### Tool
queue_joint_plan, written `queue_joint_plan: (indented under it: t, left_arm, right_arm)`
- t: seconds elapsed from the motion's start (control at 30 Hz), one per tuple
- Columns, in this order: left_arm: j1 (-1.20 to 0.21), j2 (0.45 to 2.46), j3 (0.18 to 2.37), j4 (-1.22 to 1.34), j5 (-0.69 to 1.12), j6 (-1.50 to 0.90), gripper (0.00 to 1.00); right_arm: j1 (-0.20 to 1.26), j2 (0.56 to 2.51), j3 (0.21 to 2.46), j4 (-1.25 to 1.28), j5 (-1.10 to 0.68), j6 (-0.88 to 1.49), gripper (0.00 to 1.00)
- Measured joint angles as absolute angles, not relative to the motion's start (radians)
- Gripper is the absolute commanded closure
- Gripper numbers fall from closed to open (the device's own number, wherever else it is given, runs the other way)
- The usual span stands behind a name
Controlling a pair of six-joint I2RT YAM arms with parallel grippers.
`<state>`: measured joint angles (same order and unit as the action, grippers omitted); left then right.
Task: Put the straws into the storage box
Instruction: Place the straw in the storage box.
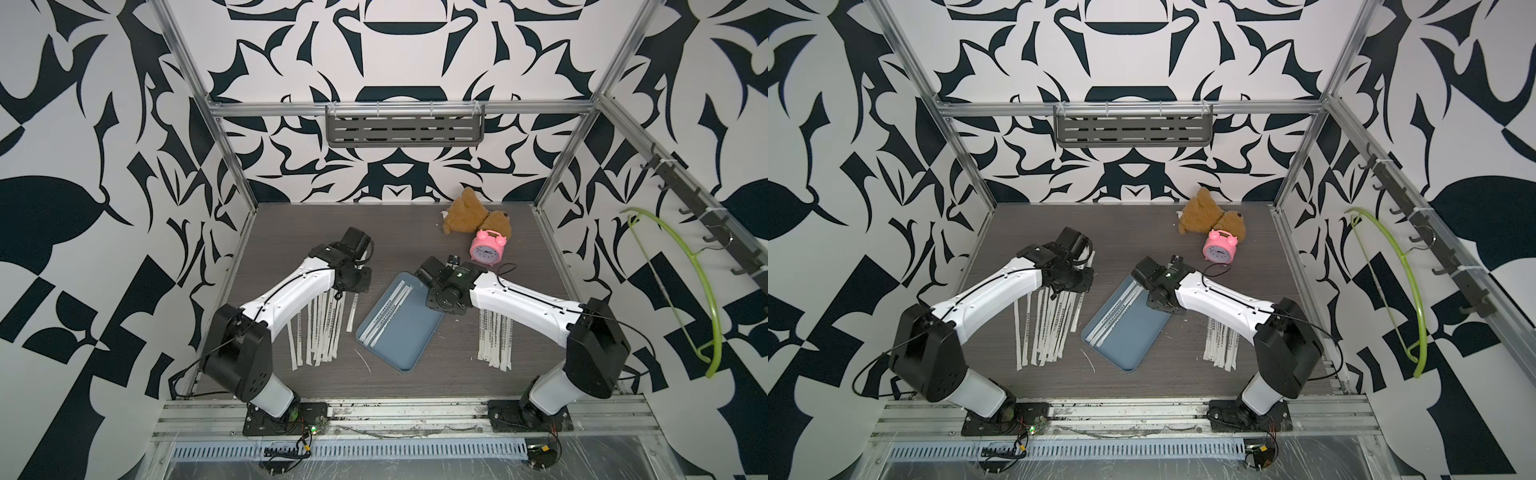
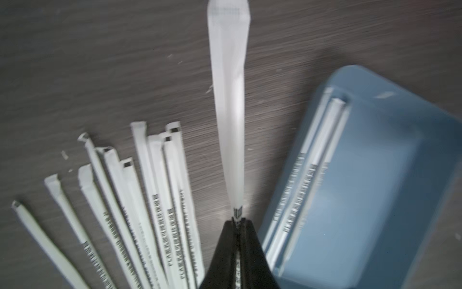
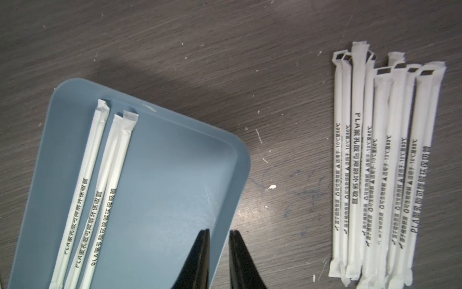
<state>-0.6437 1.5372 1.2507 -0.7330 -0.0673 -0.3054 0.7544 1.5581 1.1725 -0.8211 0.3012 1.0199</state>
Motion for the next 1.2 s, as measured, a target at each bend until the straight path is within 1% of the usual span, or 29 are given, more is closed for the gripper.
queue_joint_plan:
  t: [0.1, 0.23, 0.3, 0.43, 0.87, 1.03, 1.2]
  left_arm:
    - [-0.756, 1.560, 1.258, -0.673, 0.001, -0.305, 0.93]
    - [-0.813, 1.677, 1.266, -0.635, 0.054, -0.293, 0.93]
    - [-0.823, 1.740, 1.273, -0.627, 0.068, -0.279, 0.93]
    - [-0.835, 1.824, 1.275, -0.625, 0.075, -0.245, 0.93]
    - [-0.838, 1.906, 1.295, -0.648, -0.006, -0.154, 0.91]
    - [-0.838, 1.940, 1.319, -0.662, -0.027, -0.133, 0.89]
    - [-0.838, 1.943, 1.334, -0.679, -0.044, -0.126, 0.81]
  right_arm:
    - [0.693, 1.492, 1.147, -0.818, 0.305, 1.001, 0.80]
    - [0.607, 1.417, 1.120, -0.820, 0.307, 0.982, 0.80]
    - [0.581, 1.401, 1.117, -0.825, 0.309, 0.974, 0.80]
    - [0.575, 1.395, 1.111, -0.826, 0.308, 0.961, 0.80]
    - [0.575, 1.409, 1.090, -0.820, 0.290, 0.959, 0.80]
    - [0.575, 1.409, 1.090, -0.818, 0.289, 0.958, 0.80]
    - [0.575, 1.409, 1.085, -0.817, 0.288, 0.958, 0.80]
